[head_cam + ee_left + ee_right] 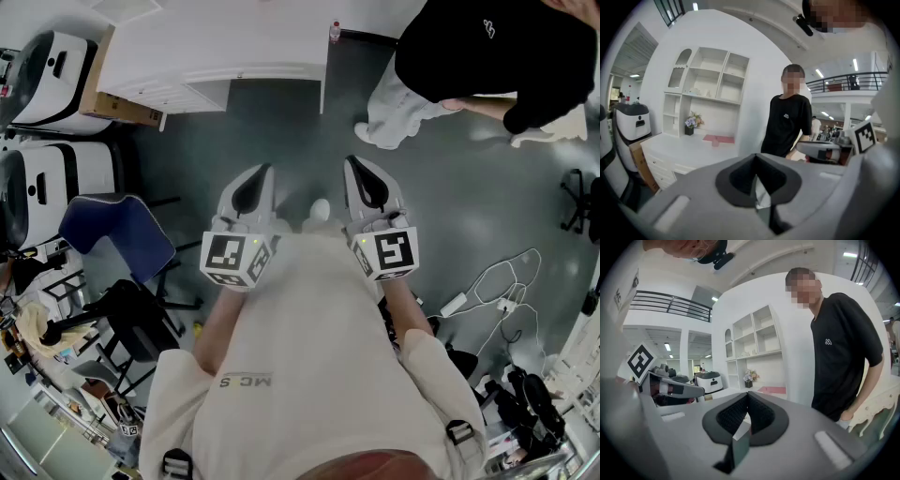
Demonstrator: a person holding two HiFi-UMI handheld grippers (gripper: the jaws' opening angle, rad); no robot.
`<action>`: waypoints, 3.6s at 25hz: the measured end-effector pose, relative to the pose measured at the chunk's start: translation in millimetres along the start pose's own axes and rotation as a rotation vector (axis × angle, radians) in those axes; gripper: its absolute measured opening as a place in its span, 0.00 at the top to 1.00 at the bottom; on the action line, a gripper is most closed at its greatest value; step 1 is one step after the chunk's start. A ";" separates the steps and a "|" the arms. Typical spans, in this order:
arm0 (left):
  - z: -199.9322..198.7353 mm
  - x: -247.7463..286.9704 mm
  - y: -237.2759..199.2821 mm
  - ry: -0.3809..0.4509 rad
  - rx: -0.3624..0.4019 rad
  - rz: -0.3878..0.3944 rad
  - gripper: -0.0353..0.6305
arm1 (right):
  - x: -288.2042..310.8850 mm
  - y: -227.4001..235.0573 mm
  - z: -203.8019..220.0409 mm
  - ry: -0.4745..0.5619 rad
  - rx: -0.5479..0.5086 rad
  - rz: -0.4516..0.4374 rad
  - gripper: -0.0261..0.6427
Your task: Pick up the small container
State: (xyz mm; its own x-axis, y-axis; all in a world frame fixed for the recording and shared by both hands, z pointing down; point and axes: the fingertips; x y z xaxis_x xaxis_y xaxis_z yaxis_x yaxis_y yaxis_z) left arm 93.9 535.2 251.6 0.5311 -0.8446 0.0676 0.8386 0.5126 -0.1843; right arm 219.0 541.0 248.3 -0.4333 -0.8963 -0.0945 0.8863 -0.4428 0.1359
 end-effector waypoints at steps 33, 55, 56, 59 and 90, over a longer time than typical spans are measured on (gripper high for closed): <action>-3.1 64.1 -107.1 0.040 -0.022 -0.061 0.94 | 126.3 1.0 40.0 -0.051 0.038 -0.127 0.96; -84.2 348.8 -479.7 -0.029 -0.079 0.082 0.94 | 601.4 39.0 73.7 -0.113 -0.038 -0.042 0.96; -82.9 360.1 -489.2 -0.031 -0.081 0.086 0.94 | 616.6 44.1 78.5 -0.109 -0.045 -0.041 0.96; -80.5 386.6 -506.4 -0.044 -0.082 0.099 0.94 | 647.7 60.0 90.3 -0.098 -0.062 -0.030 0.95; 69.6 570.2 -596.6 -0.162 -0.044 0.054 0.94 | 821.9 220.1 286.8 -0.097 -0.058 -0.028 0.77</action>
State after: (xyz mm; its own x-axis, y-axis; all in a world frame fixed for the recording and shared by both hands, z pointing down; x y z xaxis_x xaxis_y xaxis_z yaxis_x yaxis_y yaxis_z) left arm -95.2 -241.5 468.4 0.5908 -0.7781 0.2134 0.8041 0.5464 -0.2341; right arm 11.0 -300.2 483.4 -0.4690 -0.8832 -0.0006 0.8806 -0.4676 0.0766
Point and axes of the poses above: the fingertips, and each gripper's own axes: x forward along the fingers, y to its right, z out of its underside, and after that the axes turned 15 degrees about y, right-handed
